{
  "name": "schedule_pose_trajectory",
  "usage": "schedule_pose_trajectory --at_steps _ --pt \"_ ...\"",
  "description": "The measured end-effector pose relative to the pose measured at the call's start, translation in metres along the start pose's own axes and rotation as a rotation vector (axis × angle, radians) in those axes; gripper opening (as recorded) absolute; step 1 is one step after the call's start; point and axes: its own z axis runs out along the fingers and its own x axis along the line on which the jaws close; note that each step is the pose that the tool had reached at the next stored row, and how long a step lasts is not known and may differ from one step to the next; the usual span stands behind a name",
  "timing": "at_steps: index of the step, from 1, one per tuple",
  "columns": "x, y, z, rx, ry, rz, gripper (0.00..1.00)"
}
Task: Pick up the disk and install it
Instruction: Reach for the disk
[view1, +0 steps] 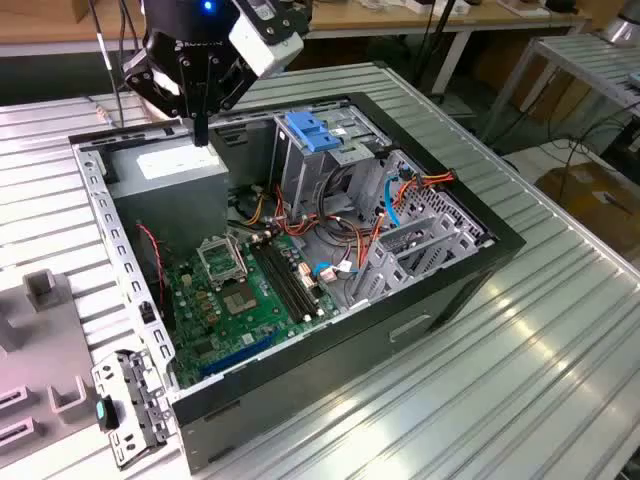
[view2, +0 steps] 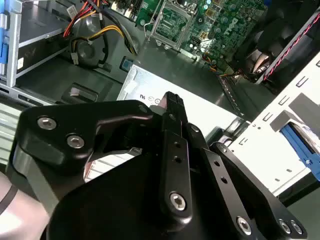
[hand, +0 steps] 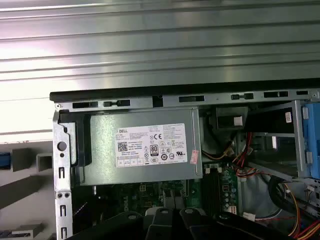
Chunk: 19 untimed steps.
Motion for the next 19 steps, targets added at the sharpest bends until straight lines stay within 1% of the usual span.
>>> schedule_pose_trajectory --at_steps 9,10,11,12,14,17,19 --pt "0.0003 0.0 0.0 0.0 -0.0001 0.0 0.11" --pt "0.0025 -0.0002 0.0 0.0 -0.0001 0.0 0.11" --pt "0.0067 -0.0005 -0.0001 0.0 0.0 0.0 0.11" --pt "0.0133 -0.001 -0.0002 -0.0001 -0.0001 0.0 0.11" --pt "0.0227 -0.0017 -0.0005 0.0001 0.0 0.0 0.11" --pt "0.0309 -0.0023 -0.0005 -0.0001 0.0 0.0 0.11" --pt "0.0397 -0.003 -0.0007 0.0 0.0003 0.0 0.11"
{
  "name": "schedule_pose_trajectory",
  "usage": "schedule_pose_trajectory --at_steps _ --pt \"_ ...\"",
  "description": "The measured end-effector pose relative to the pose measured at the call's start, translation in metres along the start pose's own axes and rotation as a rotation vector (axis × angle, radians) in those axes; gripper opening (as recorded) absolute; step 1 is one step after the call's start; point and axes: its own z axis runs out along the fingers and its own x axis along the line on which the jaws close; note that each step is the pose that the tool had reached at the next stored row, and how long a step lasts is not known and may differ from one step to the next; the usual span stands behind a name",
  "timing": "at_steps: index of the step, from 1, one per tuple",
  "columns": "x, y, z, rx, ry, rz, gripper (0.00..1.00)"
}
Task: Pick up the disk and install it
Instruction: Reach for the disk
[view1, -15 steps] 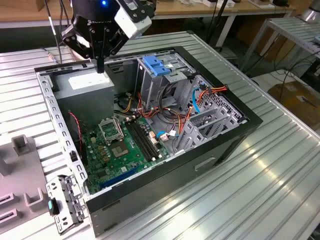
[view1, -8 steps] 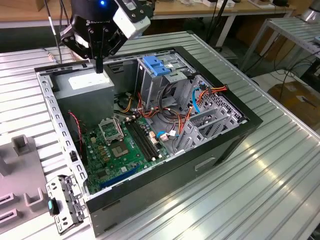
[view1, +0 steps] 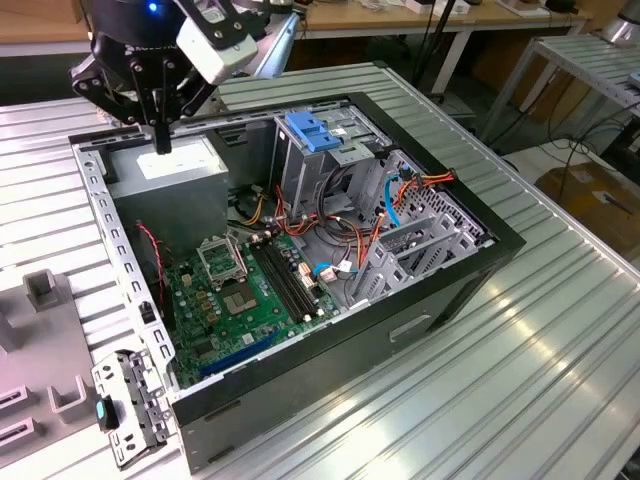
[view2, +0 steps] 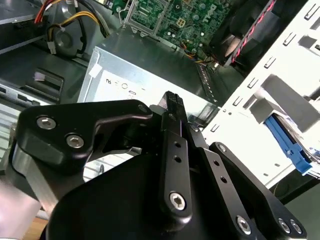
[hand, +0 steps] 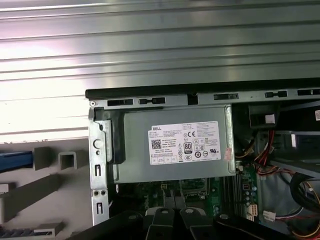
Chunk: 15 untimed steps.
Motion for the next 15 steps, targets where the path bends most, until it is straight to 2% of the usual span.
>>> schedule_pose_trajectory --at_steps 7,10,15 --pt "0.0153 -0.0012 -0.0003 0.0001 0.0003 0.0 0.11" --pt "0.0305 -0.002 -0.0005 0.0 0.0002 0.0 0.11" --pt "0.0424 0.001 -0.0007 0.0 0.0002 0.0 0.11"
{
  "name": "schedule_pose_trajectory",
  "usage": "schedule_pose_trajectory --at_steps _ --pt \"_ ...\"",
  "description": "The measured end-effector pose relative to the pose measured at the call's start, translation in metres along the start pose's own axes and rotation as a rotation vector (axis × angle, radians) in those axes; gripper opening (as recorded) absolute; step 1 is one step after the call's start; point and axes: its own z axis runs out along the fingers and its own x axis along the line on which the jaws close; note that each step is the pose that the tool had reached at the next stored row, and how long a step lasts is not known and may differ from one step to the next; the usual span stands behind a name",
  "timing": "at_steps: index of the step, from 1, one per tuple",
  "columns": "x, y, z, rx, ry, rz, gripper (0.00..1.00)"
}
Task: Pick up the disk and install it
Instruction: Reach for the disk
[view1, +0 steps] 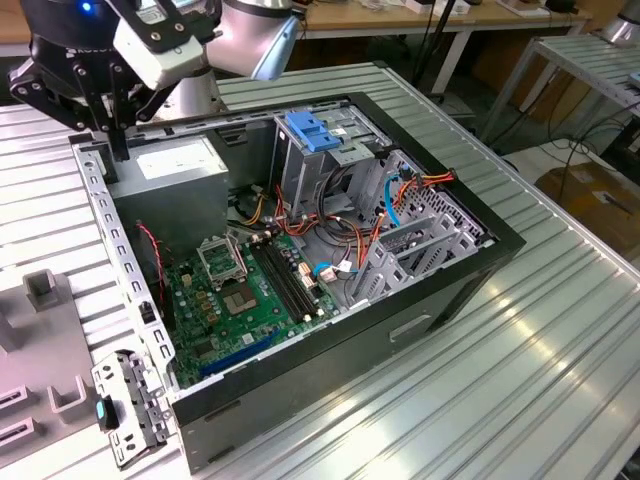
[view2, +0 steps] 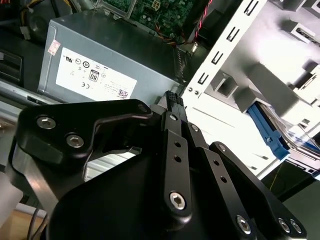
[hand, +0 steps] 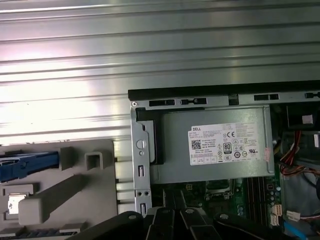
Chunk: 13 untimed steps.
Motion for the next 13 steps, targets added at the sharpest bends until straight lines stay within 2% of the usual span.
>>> schedule_pose_trajectory --at_steps 8,13 --pt "0.0138 0.0041 -0.0002 0.0 0.0001 0.0 0.11" --pt "0.0258 0.0052 -0.0004 -0.0001 0.0 0.0 0.11"
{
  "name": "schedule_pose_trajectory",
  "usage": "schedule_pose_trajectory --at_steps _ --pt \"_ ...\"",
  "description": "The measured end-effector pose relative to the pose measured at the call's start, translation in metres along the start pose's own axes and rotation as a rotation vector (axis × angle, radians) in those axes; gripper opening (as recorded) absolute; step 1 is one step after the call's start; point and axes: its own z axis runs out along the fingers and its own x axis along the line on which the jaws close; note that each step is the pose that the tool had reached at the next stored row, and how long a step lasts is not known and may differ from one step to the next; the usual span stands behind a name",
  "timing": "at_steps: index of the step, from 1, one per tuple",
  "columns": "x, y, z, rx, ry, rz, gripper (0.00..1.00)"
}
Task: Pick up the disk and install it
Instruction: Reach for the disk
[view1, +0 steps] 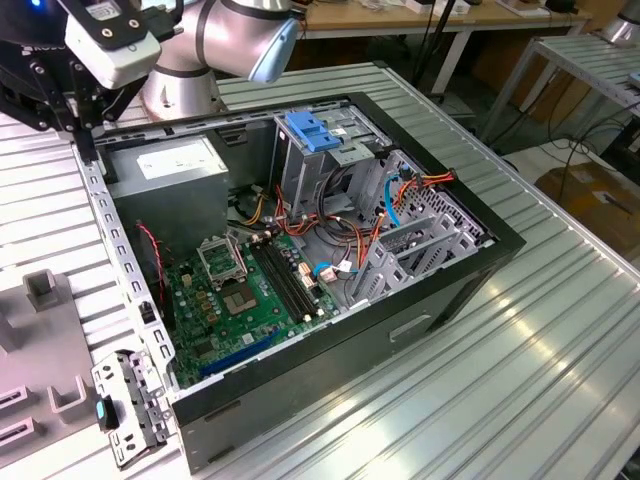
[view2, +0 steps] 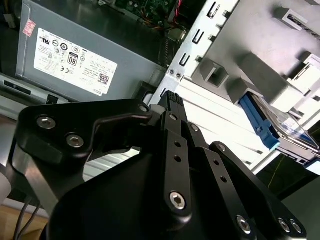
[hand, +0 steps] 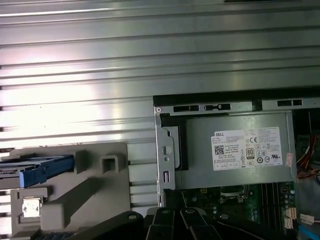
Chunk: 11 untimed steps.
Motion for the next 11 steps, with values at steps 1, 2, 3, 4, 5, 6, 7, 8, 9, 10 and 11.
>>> schedule_pose_trajectory --at_steps 1,2,3,4,5,6,7,8,9,10,11 --pt "0.0013 0.0001 0.0 -0.0001 0.0 0.0 0.11" --pt "0.0038 0.0003 0.0 -0.0001 0.0 0.0 0.11" --pt "0.0055 0.0004 -0.0001 0.0 0.0 0.0 0.11" --pt "0.0088 0.0007 -0.0001 -0.0001 -0.0001 0.0 0.11" --pt "0.0111 0.0009 -0.0002 0.0 0.0 0.0 0.11" --pt "0.0145 0.0012 -0.0002 0.0 0.0 0.0 0.11" --pt "0.0168 0.0015 -0.0003 0.0 0.0 0.0 0.11" --pt "0.0181 0.0016 -0.0003 -0.0001 0.0 0.0 0.11" --pt "0.0202 0.0018 -0.0003 0.0 0.0 0.0 0.11" --pt "0.0261 0.0022 -0.0005 0.0 0.0001 0.0 0.11" --pt "0.0313 0.0026 -0.0006 0.0 0.0 0.0 0.11"
